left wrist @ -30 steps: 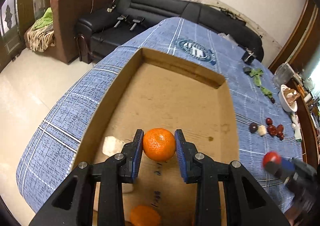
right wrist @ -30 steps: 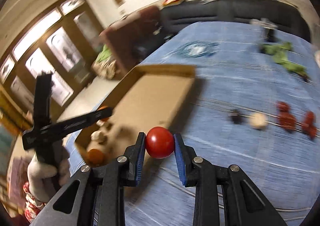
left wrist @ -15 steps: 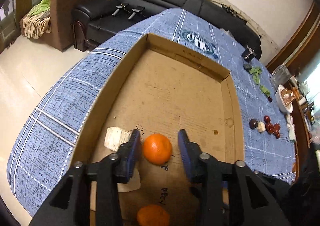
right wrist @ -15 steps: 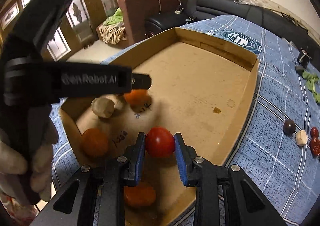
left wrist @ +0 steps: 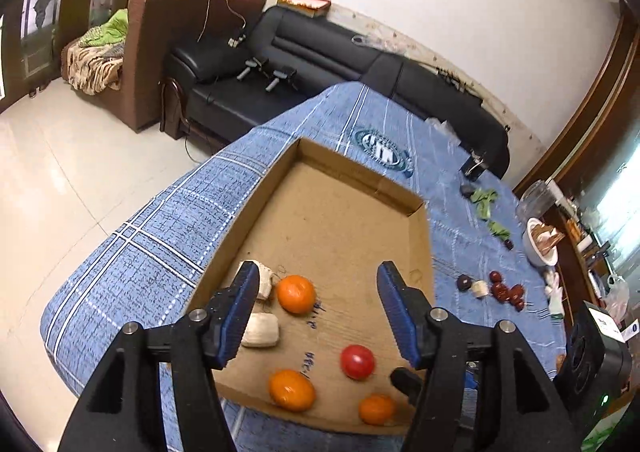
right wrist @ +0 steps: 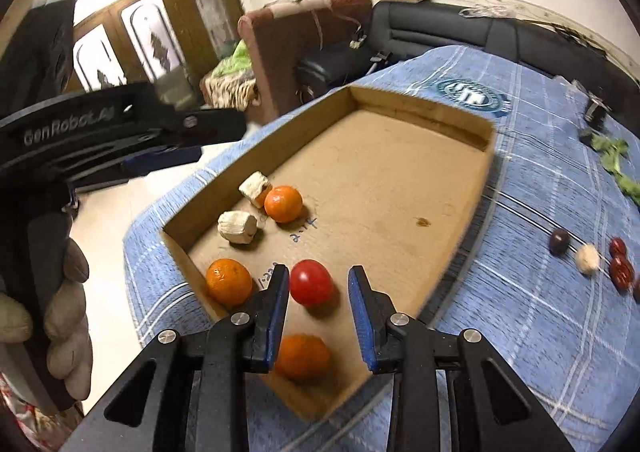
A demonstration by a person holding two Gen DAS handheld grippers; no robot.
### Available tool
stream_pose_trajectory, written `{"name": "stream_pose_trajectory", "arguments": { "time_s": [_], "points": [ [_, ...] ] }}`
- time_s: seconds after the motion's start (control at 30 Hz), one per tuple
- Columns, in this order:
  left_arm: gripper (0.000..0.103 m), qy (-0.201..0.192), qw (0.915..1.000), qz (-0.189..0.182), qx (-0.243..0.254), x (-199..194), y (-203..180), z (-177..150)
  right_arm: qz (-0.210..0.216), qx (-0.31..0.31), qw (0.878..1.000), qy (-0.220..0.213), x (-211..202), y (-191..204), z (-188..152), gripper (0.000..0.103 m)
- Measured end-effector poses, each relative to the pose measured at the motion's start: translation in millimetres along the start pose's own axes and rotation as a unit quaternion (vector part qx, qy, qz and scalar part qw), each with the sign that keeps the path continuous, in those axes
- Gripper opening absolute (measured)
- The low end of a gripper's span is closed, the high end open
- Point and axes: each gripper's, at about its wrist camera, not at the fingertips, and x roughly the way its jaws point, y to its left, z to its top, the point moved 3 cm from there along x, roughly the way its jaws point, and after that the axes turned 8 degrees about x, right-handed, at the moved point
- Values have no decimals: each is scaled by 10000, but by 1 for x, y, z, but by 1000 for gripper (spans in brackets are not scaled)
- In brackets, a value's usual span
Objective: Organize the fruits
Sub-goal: 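Reach left tool to the round white slice while right tool reaches a red date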
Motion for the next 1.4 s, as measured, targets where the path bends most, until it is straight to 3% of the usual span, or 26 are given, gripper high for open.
{"name": "stream_pose_trajectory", "arguments": {
  "time_s": [0.3,0.73,1.07,1.4],
  "points": [
    [64,-120,9979,-336,538,-13,-57,-5,-174,1033,9938,-378,-57,-71,-31,34],
    [64,261,9897,-618,1268,9,-138,-28,-1023,2252,9650,-869,-130,-209,-61,34],
    [64,547,9832,-622,1629,34,-174,-42,-1902,2359,9464,-1117,-131,-293,-20,34],
    [64,755,9754,-737,1935,69,-204,-51,-1772,2426,9492,-932,-90,-321,17,33]
  ]
}}
